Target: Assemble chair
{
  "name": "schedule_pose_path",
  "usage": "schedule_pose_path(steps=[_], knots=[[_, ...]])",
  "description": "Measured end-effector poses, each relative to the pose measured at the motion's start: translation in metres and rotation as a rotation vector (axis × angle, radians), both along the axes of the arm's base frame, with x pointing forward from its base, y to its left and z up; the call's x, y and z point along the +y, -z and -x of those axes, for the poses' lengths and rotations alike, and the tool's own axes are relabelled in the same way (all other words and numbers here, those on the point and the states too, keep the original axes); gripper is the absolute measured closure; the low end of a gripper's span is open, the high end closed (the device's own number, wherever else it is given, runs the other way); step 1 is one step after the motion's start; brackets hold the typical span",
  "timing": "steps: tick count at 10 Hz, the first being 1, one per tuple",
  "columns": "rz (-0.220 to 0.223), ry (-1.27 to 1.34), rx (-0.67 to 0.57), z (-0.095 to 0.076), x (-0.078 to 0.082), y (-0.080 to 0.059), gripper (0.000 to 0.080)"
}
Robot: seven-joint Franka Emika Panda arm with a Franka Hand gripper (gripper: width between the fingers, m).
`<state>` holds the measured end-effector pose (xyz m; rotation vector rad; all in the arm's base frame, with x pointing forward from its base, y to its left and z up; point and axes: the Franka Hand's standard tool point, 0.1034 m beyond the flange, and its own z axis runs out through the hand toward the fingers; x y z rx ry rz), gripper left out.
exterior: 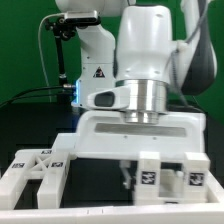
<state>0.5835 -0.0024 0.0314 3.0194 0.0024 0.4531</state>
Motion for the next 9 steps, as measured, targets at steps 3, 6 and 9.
schedule_pose_path(steps=[3, 6, 9], knots=[[-0.090, -0.003, 0.228, 0.029, -0.023, -0.024, 0.0765], [-0.088, 0.031, 0.474, 0.031, -0.016, -0.044, 0.0765], [-0.087, 0.023, 0.769, 0.045, -0.018, -0.053, 0.0765]])
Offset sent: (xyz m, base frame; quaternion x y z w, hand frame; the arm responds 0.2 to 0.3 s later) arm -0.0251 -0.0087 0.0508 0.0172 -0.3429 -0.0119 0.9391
